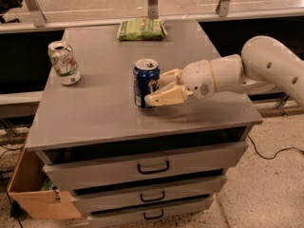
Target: Pick pepsi can
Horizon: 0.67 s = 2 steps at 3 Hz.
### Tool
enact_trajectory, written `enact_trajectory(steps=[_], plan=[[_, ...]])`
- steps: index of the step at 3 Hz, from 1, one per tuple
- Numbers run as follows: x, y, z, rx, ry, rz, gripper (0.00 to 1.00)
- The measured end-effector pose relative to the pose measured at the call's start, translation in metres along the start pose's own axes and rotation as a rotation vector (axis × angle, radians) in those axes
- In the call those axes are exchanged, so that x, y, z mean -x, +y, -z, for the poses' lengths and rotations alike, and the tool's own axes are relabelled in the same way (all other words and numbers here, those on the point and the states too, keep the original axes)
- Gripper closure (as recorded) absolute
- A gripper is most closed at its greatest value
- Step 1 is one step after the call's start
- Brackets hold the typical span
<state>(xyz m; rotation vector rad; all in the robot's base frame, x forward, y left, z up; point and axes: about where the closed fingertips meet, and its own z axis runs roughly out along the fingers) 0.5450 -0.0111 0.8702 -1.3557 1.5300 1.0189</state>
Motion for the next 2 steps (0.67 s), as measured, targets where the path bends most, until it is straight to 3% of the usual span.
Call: enact_trajectory(steps=[1,2], plan=[[0.028,-0.03,0.034,-0.065,0.004,0.069,1.0],[0.047,-0.04,0.047,-0.098,-0.011,0.102,1.0]])
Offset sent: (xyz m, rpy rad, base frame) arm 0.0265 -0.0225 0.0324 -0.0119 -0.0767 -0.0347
